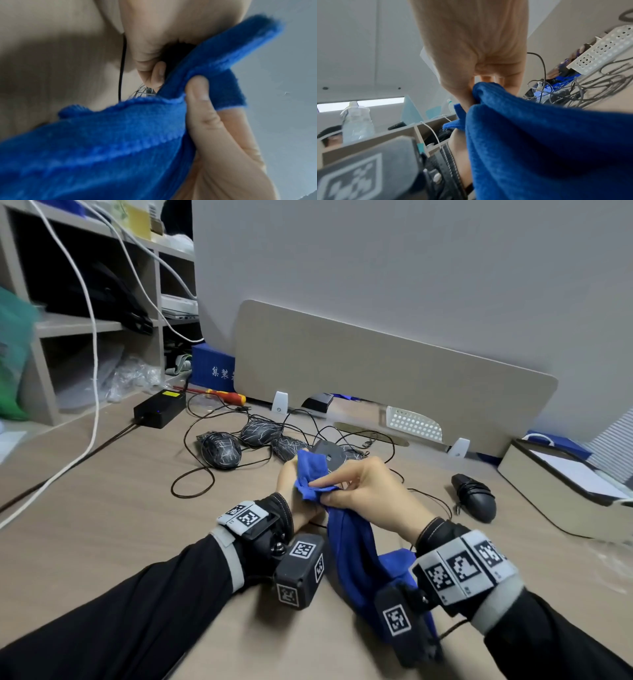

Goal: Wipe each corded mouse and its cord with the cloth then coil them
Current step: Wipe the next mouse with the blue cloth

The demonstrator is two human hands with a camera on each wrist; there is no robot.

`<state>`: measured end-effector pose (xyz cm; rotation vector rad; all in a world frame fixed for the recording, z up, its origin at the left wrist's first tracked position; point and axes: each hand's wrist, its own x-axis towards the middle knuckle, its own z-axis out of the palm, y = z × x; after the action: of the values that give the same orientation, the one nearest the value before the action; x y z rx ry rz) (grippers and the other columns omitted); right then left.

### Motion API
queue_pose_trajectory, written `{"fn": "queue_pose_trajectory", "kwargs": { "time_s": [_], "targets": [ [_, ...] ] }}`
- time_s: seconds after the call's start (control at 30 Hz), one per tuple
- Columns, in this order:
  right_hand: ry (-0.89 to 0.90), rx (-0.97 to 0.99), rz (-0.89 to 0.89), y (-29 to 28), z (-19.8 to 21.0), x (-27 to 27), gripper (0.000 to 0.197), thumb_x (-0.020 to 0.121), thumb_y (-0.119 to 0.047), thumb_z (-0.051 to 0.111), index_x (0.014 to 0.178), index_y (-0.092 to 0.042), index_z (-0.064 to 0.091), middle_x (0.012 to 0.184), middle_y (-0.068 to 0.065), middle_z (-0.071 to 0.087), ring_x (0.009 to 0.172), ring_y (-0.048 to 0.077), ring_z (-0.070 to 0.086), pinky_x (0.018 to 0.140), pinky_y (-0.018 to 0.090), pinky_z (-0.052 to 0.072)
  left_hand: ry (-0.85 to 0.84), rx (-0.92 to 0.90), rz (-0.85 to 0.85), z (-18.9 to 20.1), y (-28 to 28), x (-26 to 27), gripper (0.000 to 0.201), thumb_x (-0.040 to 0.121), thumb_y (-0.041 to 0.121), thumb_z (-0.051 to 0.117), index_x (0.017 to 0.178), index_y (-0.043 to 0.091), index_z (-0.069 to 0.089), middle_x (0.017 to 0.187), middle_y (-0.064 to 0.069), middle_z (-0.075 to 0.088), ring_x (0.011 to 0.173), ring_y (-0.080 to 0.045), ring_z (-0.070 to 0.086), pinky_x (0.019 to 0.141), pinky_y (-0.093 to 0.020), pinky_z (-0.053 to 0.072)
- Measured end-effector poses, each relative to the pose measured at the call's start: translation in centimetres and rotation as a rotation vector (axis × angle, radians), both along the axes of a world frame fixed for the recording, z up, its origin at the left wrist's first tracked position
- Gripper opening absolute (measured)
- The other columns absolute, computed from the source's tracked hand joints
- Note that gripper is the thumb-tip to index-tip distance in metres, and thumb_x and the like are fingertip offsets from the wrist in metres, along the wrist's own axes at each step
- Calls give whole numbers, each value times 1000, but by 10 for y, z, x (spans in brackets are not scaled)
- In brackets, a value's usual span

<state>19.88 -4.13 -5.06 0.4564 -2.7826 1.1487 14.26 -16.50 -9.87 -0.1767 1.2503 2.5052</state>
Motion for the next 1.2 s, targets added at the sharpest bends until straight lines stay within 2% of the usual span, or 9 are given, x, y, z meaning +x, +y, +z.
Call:
{"fn": "queue_pose_trajectory", "kwargs": {
  "time_s": [0.17, 0.37, 0.47, 0.53, 0.6, 0.7, 0.8, 0.87, 1.2],
  "targets": [
    [-31, -111, -251, 21, 19, -13, 16, 89, 1, 65, 88, -16, 64, 73, 3, 60, 65, 14, 55, 56, 17, 42, 54, 87, -109, 7, 5, 3, 45, 100, 41, 32, 86, 9, 60, 64, -10, 57, 40, -20, 46, 32, -15, 19],
    [216, -1053, -232, 36, 63, -9, 18, 95, 7, 54, 106, -7, 57, 101, 13, 63, 86, 23, 67, 66, 28, 57, -3, 85, -42, 6, 6, 5, 38, 101, 41, 40, 82, 19, 65, 61, 1, 66, 46, -15, 58, 43, -18, 39],
    [221, -1276, -89, 33, 72, -8, 21, 95, 10, 50, 100, -10, 56, 102, 14, 64, 90, 28, 67, 70, 32, 59, -38, 67, -99, 4, 6, 2, 34, 99, 40, 39, 86, 15, 60, 68, -7, 61, 46, -22, 50, 34, -15, 27],
    [127, -1035, -170, 24, 59, -10, 27, 91, 15, 49, 94, -12, 56, 96, 11, 64, 85, 25, 66, 65, 30, 58, -5, 49, -154, 5, 6, 5, 29, 95, 34, 39, 88, 14, 59, 74, -10, 59, 48, -22, 48, 35, -15, 25],
    [131, -471, -281, 22, 39, -13, 32, 86, 16, 49, 86, -15, 53, 87, 6, 59, 76, 19, 59, 59, 24, 50, 26, 74, -187, 5, 6, 7, 30, 93, 31, 38, 89, 12, 61, 73, -11, 61, 47, -22, 48, 37, -14, 25],
    [85, 49, -220, 19, 19, -13, 27, 84, -3, 53, 99, -25, 57, 102, -2, 58, 89, 19, 58, 72, 27, 48, 47, 64, -176, 4, 6, 6, 32, 92, 29, 36, 91, 11, 62, 72, -13, 61, 49, -22, 47, 38, -15, 24],
    [30, 42, -165, 17, 20, -11, 33, 80, -36, 67, 112, -33, 58, 121, -6, 56, 111, 14, 56, 96, 35, 48, 76, 1, -125, 3, 8, 5, 31, 95, 26, 35, 93, 12, 63, 70, -12, 61, 46, -22, 49, 38, -16, 26],
    [86, 219, -98, 13, 19, -7, 45, 81, -44, 75, 120, -30, 58, 118, -7, 52, 107, 10, 53, 92, 26, 43, 88, -18, -119, 4, 11, 8, 31, 96, 27, 36, 85, 16, 62, 63, -5, 60, 43, -19, 49, 40, -16, 26],
    [307, 220, -100, 9, 15, -8, 14, 77, -15, 79, 91, -13, 74, 92, 4, 54, 83, 24, 57, 75, 36, 47, 78, 70, -81, 8, 10, 9, 31, 99, 31, 39, 87, 16, 63, 68, -7, 58, 57, -25, 51, 41, -20, 39]
  ]
}}
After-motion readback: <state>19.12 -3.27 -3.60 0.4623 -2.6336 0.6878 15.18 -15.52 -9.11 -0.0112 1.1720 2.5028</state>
